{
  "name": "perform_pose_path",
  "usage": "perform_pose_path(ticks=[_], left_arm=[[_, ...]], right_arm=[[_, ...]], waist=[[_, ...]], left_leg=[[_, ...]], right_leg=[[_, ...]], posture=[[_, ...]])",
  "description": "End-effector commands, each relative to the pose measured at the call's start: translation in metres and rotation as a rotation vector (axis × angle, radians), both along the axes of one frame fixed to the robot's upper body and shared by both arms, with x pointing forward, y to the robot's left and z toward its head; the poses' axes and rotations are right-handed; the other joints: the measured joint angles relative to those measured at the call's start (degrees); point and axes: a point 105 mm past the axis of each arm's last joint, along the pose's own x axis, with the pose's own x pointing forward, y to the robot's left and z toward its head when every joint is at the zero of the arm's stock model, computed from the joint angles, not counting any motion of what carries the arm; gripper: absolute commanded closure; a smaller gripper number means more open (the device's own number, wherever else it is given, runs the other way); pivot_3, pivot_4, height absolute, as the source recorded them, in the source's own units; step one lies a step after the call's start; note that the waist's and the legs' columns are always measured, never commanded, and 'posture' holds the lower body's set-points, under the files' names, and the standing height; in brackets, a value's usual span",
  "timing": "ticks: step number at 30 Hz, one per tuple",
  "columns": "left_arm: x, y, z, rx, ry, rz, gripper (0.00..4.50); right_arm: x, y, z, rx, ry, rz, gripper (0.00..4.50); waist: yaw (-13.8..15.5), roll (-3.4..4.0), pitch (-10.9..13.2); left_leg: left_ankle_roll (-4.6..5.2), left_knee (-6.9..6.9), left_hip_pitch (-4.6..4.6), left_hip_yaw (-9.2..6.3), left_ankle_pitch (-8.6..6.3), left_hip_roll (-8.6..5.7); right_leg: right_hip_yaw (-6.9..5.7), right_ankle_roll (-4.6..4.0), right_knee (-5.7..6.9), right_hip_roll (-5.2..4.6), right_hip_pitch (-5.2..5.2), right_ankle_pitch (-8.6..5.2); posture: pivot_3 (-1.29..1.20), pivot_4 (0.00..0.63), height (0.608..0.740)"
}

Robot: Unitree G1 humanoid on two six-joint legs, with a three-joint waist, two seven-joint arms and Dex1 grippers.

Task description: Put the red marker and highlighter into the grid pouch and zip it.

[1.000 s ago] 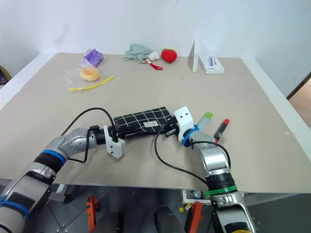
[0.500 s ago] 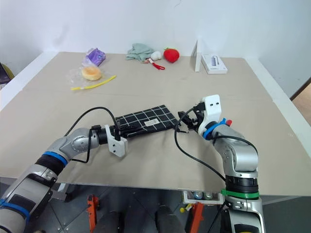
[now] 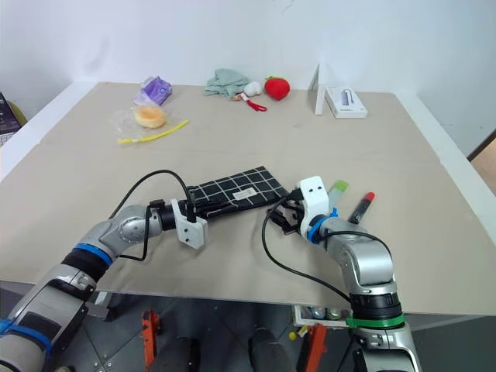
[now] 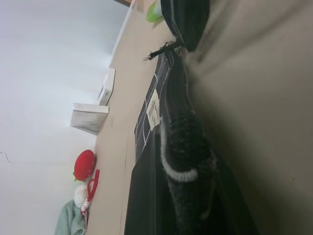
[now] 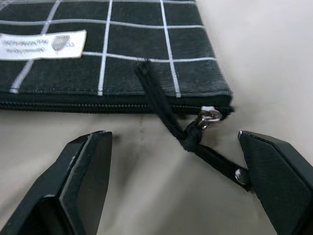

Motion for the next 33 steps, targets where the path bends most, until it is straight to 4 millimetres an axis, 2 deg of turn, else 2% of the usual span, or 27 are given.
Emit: perform_pose_path(ticks=[1, 2, 3, 4, 6, 7, 12, 18, 23, 33], left_arm=[[-0.006, -0.006, -0.013, 0.014, 0.035, -0.015, 4.5], [-0.006, -0.006, -0.013, 0.013, 0.034, -0.014, 4.5], [-0.006, -0.006, -0.013, 0.012, 0.034, -0.012, 4.5], [-0.006, -0.005, -0.013, 0.012, 0.035, -0.011, 4.5], [-0.006, -0.005, -0.013, 0.011, 0.036, -0.006, 4.5], [-0.006, -0.005, -0.013, 0.01, 0.036, -0.005, 4.5], [-0.006, -0.005, -0.013, 0.0, 0.042, 0.001, 4.5], [-0.006, -0.006, -0.012, -0.01, 0.046, 0.002, 4.5], [-0.005, -0.006, -0.012, -0.019, 0.05, 0.009, 4.5], [-0.006, -0.008, -0.012, -0.029, 0.056, 0.008, 4.5]], right_arm=[[0.006, 0.0, 0.002, -0.039, -0.034, -0.007, 0.07], [0.006, -0.001, 0.002, -0.049, -0.036, -0.007, 0.07], [0.007, -0.002, 0.002, -0.058, -0.038, -0.009, 0.45], [0.007, -0.003, 0.002, -0.062, -0.039, -0.013, 0.57], [0.007, -0.004, 0.002, -0.069, -0.043, -0.014, 1.27], [0.008, -0.003, 0.002, -0.067, -0.047, -0.011, 1.98], [0.006, 0.004, 0.003, -0.06, -0.063, 0.019, 4.43], [-0.002, 0.024, 0.007, -0.041, -0.085, 0.107, 4.48], [-0.018, 0.05, 0.012, 0.015, -0.095, 0.249, 4.48], [-0.047, 0.089, 0.037, 0.11, -0.175, 0.488, 4.48]], waist=[[0.0, 0.0, 0.0], [0.0, 0.0, 0.0], [0.0, 0.0, 0.0], [0.0, 0.0, 0.0], [0.0, 0.0, 0.0], [0.0, 0.0, 0.0], [0.0, 0.0, 0.0], [0.0, 0.0, 0.0], [0.0, 0.0, 0.0], [0.0, -0.01, 0.0]], left_leg=[[0.0, 0.0, 0.0, 0.0, 0.0, -0.03], [0.0, 0.01, 0.0, 0.0, 0.0, -0.05], [0.0, 0.02, 0.0, 0.0, 0.0, -0.07], [0.0, 0.02, 0.01, 0.0, 0.0, -0.08], [0.0, 0.02, 0.01, 0.0, 0.0, -0.1], [0.0, 0.02, 0.01, -0.01, 0.0, -0.1], [0.01, -0.02, 0.0, -0.07, -0.01, -0.1], [0.01, -0.01, 0.01, -0.07, -0.01, -0.13], [0.01, -0.01, -0.01, -0.09, -0.01, -0.13], [0.01, -0.01, -0.03, -0.13, -0.01, -0.16]], right_leg=[[0.0, 0.02, 0.0, -0.03, 0.01, 0.0], [0.0, 0.04, -0.01, -0.05, 0.02, 0.0], [0.0, 0.06, -0.01, -0.08, 0.04, -0.01], [0.0, 0.07, -0.02, -0.09, 0.05, -0.01], [-0.01, 0.09, -0.02, -0.11, 0.06, -0.02], [-0.01, 0.1, -0.02, -0.11, 0.06, -0.03], [-0.04, 0.12, -0.02, -0.11, 0.06, -0.05], [-0.04, 0.12, -0.03, -0.12, 0.07, -0.05], [-0.05, 0.14, -0.03, -0.13, 0.06, -0.06], [-0.08, 0.15, -0.04, -0.15, 0.07, -0.07]], posture=[[0.0, 0.15, 0.73], [0.0, 0.15, 0.73], [0.0, 0.15, 0.73], [0.0, 0.15, 0.73], [0.0, 0.15, 0.73], [0.0, 0.15, 0.73], [0.0, 0.15, 0.73], [0.0, 0.15, 0.73], [0.0, 0.15, 0.73], [0.0, 0.15, 0.73]])
